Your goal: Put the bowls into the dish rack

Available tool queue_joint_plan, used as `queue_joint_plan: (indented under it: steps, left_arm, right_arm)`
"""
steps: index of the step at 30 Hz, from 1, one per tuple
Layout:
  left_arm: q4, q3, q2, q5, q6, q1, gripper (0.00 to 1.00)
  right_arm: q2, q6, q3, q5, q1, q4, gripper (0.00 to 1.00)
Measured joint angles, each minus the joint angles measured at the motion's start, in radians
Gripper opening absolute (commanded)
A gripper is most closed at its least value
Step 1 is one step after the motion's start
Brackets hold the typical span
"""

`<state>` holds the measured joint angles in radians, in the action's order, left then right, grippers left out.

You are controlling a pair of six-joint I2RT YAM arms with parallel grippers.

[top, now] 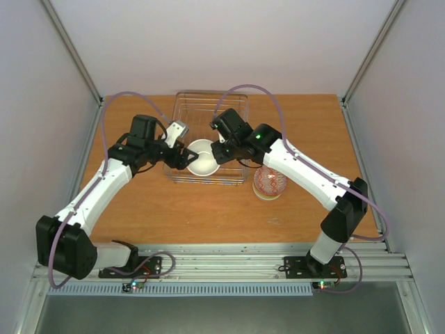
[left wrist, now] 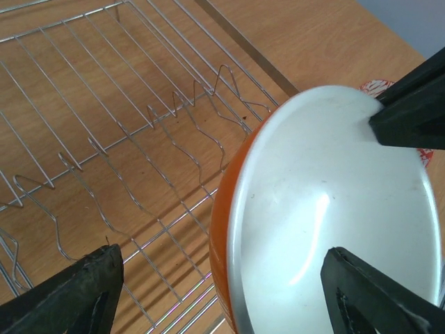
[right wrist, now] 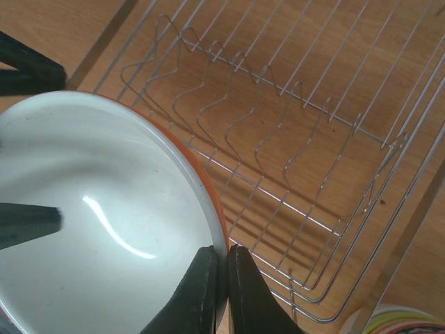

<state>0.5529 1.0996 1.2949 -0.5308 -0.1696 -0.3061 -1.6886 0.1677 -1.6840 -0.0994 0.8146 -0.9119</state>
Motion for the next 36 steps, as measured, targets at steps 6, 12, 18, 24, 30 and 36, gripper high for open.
queue_joint_plan:
  steps: [6, 12, 18, 24, 30, 36]
  left_arm:
    - [0.006, 0.0, 0.027, 0.013, -0.002, -0.016, 0.51]
    - [0.009, 0.003, 0.059, 0.084, 0.002, -0.026, 0.01]
    - [0.028, -0.001, 0.065, 0.043, -0.029, -0.027, 0.01]
    - [0.017, -0.056, 0.002, -0.102, -0.098, -0.02, 0.0]
    - [-0.043, -0.117, -0.008, -0.283, -0.107, 0.071, 0.01]
    - [-0.109, -0.139, 0.031, -0.463, -0.066, 0.153, 0.0]
  right_arm:
    - [-0.013, 0.012, -0.052, -0.007, 0.023, -0.002, 0.01]
    - [-0.043, 0.028, -0.073, 0.023, 0.05, -0.03, 0.04]
    - [-0.027, 0.021, -0.025, 0.0, 0.06, 0.033, 0.56]
    - [0.094, 0.025, 0.144, 0.047, 0.057, 0.15, 0.73]
    - [0.246, 0.005, 0.272, 0.165, 0.05, 0.275, 0.84]
    - [0.329, -0.062, 0.421, 0.375, 0.012, 0.429, 0.86]
